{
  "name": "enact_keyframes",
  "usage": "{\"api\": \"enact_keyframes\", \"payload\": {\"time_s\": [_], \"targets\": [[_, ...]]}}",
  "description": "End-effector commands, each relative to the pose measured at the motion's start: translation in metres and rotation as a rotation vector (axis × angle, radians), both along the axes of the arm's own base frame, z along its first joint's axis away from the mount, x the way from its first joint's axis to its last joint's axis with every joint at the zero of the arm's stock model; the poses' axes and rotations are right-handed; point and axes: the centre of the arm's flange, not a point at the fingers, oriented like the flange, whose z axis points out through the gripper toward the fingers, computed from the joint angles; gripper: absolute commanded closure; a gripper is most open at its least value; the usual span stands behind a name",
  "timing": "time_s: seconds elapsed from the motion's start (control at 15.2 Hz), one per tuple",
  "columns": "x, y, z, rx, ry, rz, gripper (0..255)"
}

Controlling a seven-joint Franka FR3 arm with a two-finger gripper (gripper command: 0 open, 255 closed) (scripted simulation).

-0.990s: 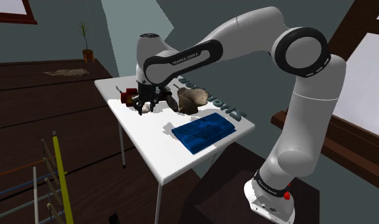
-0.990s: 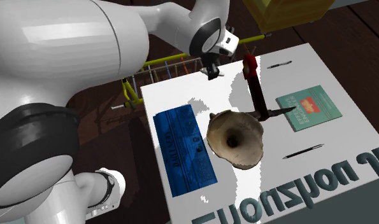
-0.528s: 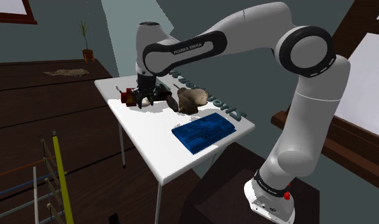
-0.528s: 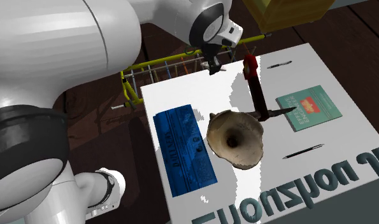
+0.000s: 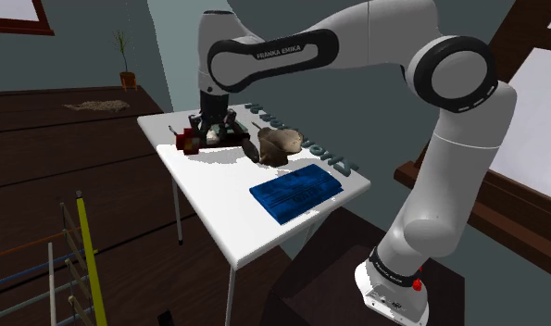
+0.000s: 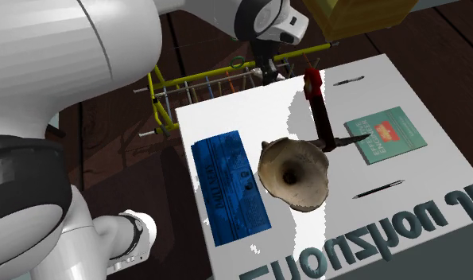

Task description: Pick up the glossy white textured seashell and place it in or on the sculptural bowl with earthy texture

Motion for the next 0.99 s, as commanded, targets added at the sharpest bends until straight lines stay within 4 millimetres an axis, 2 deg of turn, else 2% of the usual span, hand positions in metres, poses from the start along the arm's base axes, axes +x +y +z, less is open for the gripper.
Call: {"api": "enact_keyframes", "payload": {"time_s": [0.0,0.73,0.92], "targets": [[0.000,0.001,0.010,0.000,0.000,0.000,255],[0.000,0.001,0.067,0.000,0.000,0.000,255],[-0.009,-0.038,0.066,0.000,0.000,0.000,255]]}}
